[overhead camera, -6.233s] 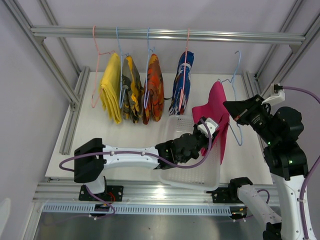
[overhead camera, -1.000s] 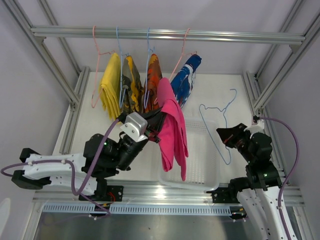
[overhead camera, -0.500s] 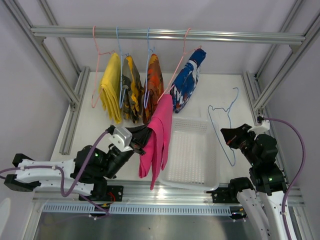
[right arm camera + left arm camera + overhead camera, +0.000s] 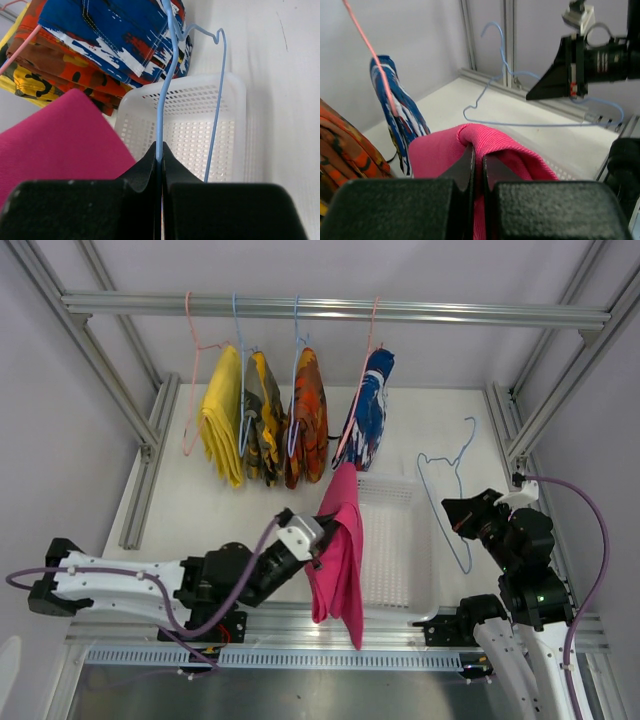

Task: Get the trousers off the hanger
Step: Place the trousers in the bin.

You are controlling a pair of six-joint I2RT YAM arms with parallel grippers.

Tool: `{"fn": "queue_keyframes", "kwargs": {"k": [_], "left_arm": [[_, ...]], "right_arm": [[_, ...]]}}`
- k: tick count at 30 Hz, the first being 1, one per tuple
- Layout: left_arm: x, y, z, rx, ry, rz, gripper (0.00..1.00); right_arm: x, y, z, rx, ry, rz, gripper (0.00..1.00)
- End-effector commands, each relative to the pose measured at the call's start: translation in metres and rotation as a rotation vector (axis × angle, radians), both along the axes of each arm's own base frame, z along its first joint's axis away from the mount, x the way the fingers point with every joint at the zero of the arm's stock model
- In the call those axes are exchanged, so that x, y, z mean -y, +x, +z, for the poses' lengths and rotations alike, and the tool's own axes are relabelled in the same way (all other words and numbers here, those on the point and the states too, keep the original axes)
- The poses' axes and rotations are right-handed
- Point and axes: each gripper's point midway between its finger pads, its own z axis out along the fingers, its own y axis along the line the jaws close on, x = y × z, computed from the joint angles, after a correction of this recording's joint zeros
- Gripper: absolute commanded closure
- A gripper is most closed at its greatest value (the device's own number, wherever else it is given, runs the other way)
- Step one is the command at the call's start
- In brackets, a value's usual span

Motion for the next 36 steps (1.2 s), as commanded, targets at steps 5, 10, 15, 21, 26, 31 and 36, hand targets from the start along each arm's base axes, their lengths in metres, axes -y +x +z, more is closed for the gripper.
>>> {"fn": "queue_keyframes", "kwargs": {"k": [5, 10, 15, 21, 26, 31, 36], "left_arm": [[0.04, -0.002, 0.008, -0.036, -0.059, 0.008, 0.99], [0.073, 0.012, -0.008, -0.071, -0.058, 0.074, 0.97], [0.123, 0.025, -0.026, -0.069, -0.001, 0.1, 0.99], [0.171, 0.032, -0.025, -0.08, 0.0, 0.066, 0.2], [0.186, 0.029, -0.022, -0.095, 0.008, 0.045, 0.0], [0.156, 0.027, 0.002, -0.089, -0.031, 0.047, 0.01], [0.116, 0.031, -0.028, -0.169, -0.006, 0.108, 0.01]], "right_arm": [[0.005, -0.008, 0.025, 0.072, -0.016, -0.007, 1.0], [0.005, -0.017, 0.035, 0.081, -0.007, -0.001, 1.0], [0.008, -0.031, 0.052, 0.109, -0.025, 0.002, 1.0], [0.01, -0.046, 0.064, 0.135, -0.028, 0.009, 1.0], [0.015, -0.049, 0.066, 0.144, -0.06, -0.007, 1.0], [0.021, -0.048, 0.079, 0.179, -0.092, -0.028, 1.0], [0.023, -0.049, 0.093, 0.201, -0.121, -0.031, 1.0]]}}
